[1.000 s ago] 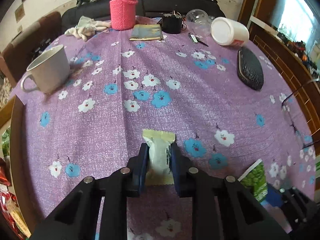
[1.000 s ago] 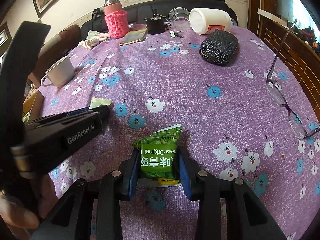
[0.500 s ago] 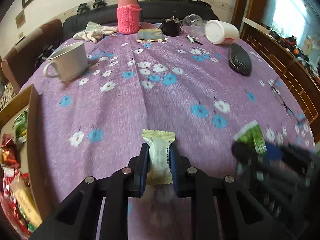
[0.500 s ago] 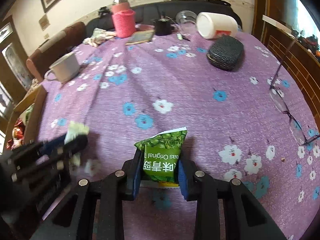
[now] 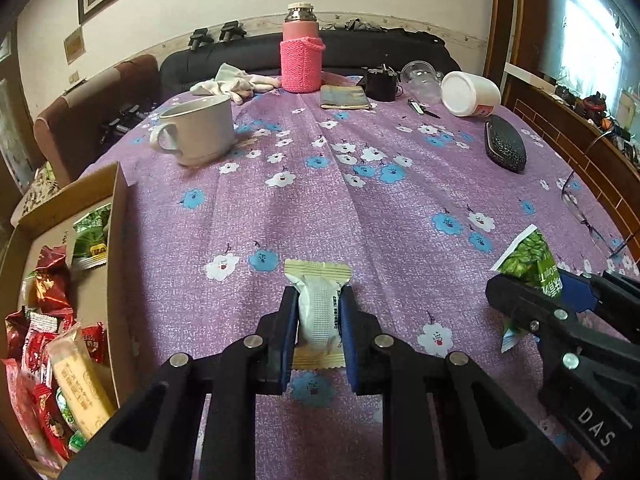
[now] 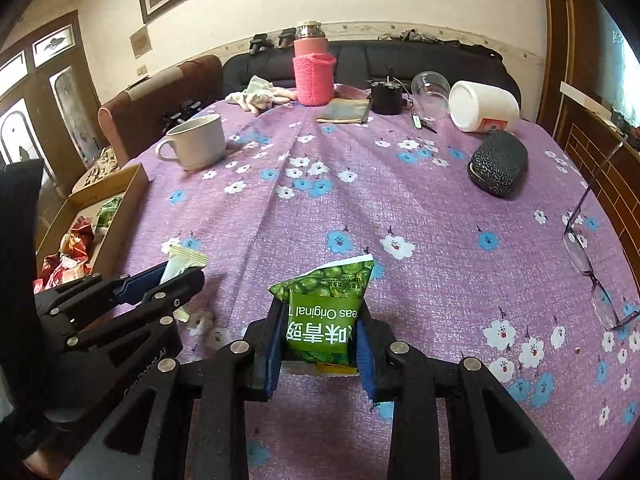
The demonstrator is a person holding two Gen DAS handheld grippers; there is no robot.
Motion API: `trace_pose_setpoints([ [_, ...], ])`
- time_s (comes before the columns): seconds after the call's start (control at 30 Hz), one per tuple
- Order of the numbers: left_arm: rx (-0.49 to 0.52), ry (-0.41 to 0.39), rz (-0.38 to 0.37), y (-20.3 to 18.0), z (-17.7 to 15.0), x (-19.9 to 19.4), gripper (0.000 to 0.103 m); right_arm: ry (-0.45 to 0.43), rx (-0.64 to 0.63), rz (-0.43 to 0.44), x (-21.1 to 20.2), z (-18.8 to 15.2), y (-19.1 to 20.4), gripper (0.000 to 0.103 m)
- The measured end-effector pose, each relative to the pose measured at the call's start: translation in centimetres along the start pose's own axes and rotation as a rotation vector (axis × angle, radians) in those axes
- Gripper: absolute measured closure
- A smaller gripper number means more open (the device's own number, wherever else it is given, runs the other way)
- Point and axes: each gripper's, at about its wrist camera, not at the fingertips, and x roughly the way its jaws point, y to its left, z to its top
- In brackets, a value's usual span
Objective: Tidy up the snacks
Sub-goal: 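Carry cream candy with left gripper while right carries green bag over the box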
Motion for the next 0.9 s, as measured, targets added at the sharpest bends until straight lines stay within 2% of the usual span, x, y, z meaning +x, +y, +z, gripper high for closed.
trace_pose_setpoints([
  [0.57, -0.017, -0.047, -0.023, 0.6, 0.5, -1.4, 0.084, -0.018, -0.005, 0.01, -0.1, 0.0, 0.5, 0.07],
  [0.9, 0.013, -0.113, 0.061, 0.2, 0.5, -2.1, 0.084, -0.034, 0.004, -0.001, -0.4, 0.2, 0.1, 0.07],
])
